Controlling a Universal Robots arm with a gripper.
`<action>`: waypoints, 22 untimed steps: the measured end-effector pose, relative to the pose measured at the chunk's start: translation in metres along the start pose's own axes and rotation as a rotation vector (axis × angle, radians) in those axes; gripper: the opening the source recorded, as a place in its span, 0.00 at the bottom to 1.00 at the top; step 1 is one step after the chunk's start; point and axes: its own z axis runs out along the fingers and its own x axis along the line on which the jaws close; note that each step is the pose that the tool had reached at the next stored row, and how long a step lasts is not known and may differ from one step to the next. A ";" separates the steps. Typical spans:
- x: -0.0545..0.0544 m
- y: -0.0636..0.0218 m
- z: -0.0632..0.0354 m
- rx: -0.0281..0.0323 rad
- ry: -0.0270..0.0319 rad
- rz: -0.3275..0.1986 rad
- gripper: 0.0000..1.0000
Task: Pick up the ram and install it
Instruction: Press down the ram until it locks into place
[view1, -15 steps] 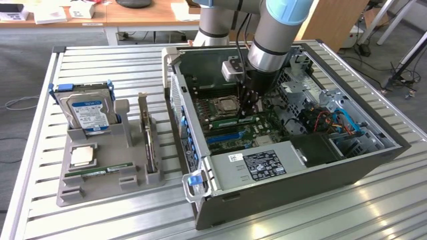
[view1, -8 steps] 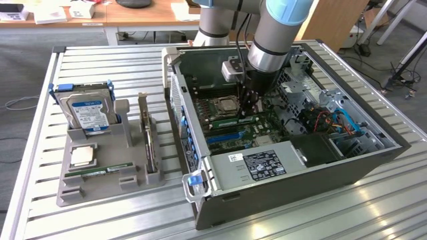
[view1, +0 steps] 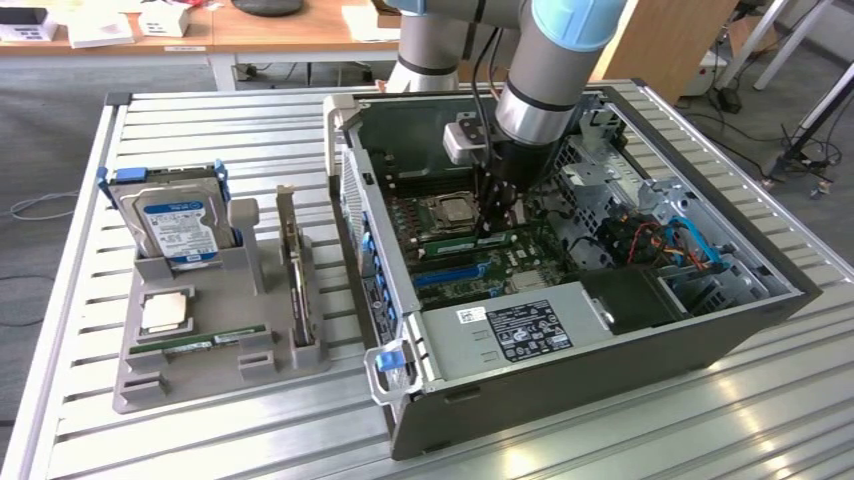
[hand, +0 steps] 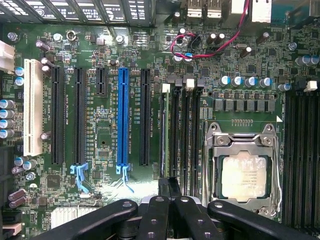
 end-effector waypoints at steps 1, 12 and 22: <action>0.000 0.0000 0.0001 0.0000 0.0001 0.000 0.11; 0.000 0.0000 0.0008 0.0000 0.0001 0.000 0.11; 0.000 0.0000 -0.0024 0.0006 -0.0013 0.000 0.11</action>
